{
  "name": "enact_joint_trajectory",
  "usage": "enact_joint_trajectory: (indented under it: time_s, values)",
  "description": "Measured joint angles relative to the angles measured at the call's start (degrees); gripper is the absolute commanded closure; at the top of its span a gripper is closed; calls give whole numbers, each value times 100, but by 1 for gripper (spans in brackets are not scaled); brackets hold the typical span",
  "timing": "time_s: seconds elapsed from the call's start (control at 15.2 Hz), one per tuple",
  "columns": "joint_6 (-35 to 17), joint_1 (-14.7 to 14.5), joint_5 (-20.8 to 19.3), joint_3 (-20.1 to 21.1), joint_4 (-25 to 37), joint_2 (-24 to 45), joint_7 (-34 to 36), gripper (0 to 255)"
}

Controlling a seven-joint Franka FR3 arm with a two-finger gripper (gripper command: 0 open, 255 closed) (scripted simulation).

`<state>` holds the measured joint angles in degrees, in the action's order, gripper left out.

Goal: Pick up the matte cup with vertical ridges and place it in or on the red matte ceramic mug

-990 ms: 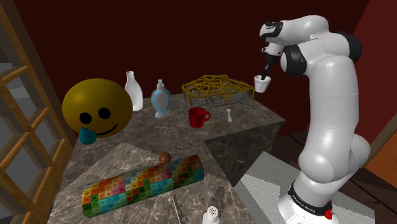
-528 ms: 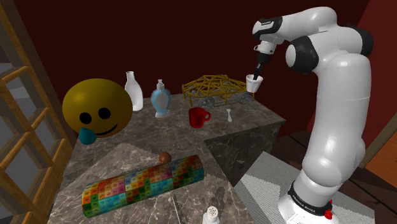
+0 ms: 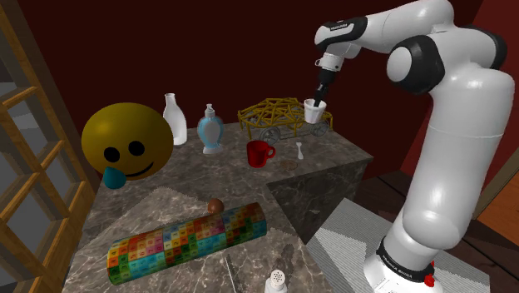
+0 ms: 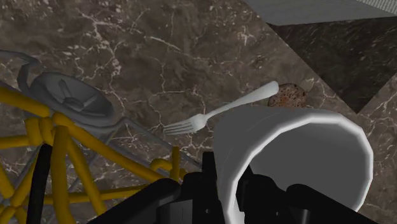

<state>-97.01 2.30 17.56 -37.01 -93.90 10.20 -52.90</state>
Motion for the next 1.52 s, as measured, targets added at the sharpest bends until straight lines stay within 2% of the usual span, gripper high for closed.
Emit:
enact_joint_trajectory:
  time_s: [0.4,1.06,1.25,1.52]
  values:
    - [-255,-542,-168,311,-333,-337,822,255]
    - [-502,-1328,-237,896,-351,-452,2186,255]
    - [-565,-1486,-161,1039,-176,-259,2474,255]
    - [-829,-1542,-132,1084,-394,-224,2505,255]
